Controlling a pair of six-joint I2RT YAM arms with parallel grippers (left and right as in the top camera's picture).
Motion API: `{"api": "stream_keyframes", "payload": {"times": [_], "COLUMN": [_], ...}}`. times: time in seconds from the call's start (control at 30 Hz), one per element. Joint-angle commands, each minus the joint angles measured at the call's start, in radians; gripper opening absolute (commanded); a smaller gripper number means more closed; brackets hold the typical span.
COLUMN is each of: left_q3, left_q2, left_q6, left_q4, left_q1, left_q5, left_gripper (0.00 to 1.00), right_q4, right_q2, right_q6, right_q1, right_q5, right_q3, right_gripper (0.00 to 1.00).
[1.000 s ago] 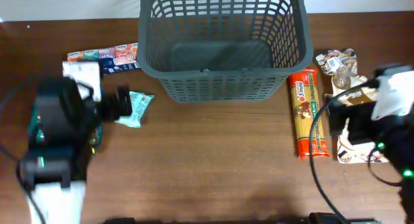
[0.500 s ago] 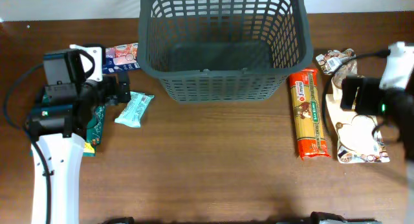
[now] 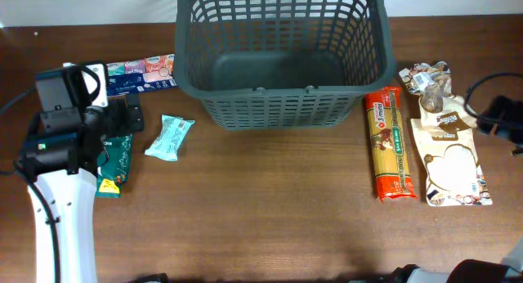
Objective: Pack container
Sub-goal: 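Move the left gripper over the green Nescafé bag and lower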
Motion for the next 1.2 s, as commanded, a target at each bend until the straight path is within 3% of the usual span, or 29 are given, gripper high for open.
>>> {"api": "stream_keyframes", "payload": {"times": [0.0, 0.3, 0.53, 0.73, 1.17], "left_q3": [0.022, 0.022, 0.022, 0.022, 0.020], "left_q2": [-0.010, 0.046, 0.219, 0.392, 0.591], "left_q6": [0.017, 0.080, 0.061, 0.061, 0.065], "left_q4": [0.000, 0.007, -0.049, -0.051, -0.002], "left_q1": [0.006, 0.054, 0.124, 0.090, 0.012], "left_q5": [-0.059, -0.229, -0.239, -0.383, -0.345], "left_gripper": [0.99, 0.99, 0.99, 1.00, 0.95], "right_q4": [0.000, 0.000, 0.000, 0.000, 0.000], "right_q2": [-0.008, -0.008, -0.008, -0.008, -0.008], "right_q6": [0.010, 0.010, 0.010, 0.010, 0.010], "right_q1": [-0.024, -0.025, -0.025, -0.025, -0.025], "right_q5": [-0.032, -0.032, -0.032, -0.032, -0.032], "right_q3": [0.005, 0.005, 0.005, 0.005, 0.005], "right_gripper": [0.99, 0.99, 0.99, 0.99, 0.99]}}
